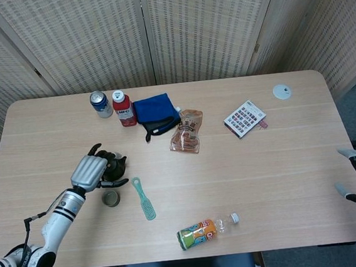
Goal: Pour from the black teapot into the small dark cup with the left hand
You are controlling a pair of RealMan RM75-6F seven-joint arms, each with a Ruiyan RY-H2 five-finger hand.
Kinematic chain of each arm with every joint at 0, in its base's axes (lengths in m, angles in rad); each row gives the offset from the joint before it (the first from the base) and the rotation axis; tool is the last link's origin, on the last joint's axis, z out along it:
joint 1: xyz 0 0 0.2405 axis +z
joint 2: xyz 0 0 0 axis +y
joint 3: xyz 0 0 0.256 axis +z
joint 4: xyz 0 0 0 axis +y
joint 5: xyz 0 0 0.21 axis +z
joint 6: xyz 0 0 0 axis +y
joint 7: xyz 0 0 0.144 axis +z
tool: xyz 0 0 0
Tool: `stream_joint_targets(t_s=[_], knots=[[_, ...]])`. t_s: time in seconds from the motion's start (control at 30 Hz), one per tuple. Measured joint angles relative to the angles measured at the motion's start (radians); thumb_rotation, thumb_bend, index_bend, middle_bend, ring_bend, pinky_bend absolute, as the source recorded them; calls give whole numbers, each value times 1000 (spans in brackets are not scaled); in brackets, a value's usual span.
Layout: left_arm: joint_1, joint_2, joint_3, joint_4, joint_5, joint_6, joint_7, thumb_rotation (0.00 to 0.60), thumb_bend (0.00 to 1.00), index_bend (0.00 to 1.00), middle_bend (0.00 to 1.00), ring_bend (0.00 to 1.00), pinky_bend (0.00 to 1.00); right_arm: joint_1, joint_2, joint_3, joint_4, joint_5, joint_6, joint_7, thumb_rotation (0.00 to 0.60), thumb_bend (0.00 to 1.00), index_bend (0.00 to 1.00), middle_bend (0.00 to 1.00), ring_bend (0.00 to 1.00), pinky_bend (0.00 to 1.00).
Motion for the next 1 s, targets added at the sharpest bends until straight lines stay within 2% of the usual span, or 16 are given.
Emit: stream_joint_targets(t_s=[0.27, 0.33, 0.9, 1.0], knots=[[-16, -53, 2, 74, -16, -9, 49, 331, 59, 97, 200, 175, 32, -3, 0, 5, 8, 8, 4, 3, 600, 150, 240, 289, 163, 176], [-18, -61, 3, 89, -23, -12, 58, 358, 59, 83, 191, 173, 32, -3, -2, 5, 10, 8, 3, 4, 600, 150, 240, 286, 163, 176], [-19, -112, 7, 191, -57, -40, 57, 364, 60, 79, 189, 172, 32, -5, -7, 9, 14, 3, 13, 4, 600, 150, 240, 271, 163, 176], [-18, -120, 5, 213, -59, -39, 52, 385, 60, 79, 189, 172, 32, -4, -8, 9, 14, 2, 13, 4, 600, 150, 240, 270, 163, 176]])
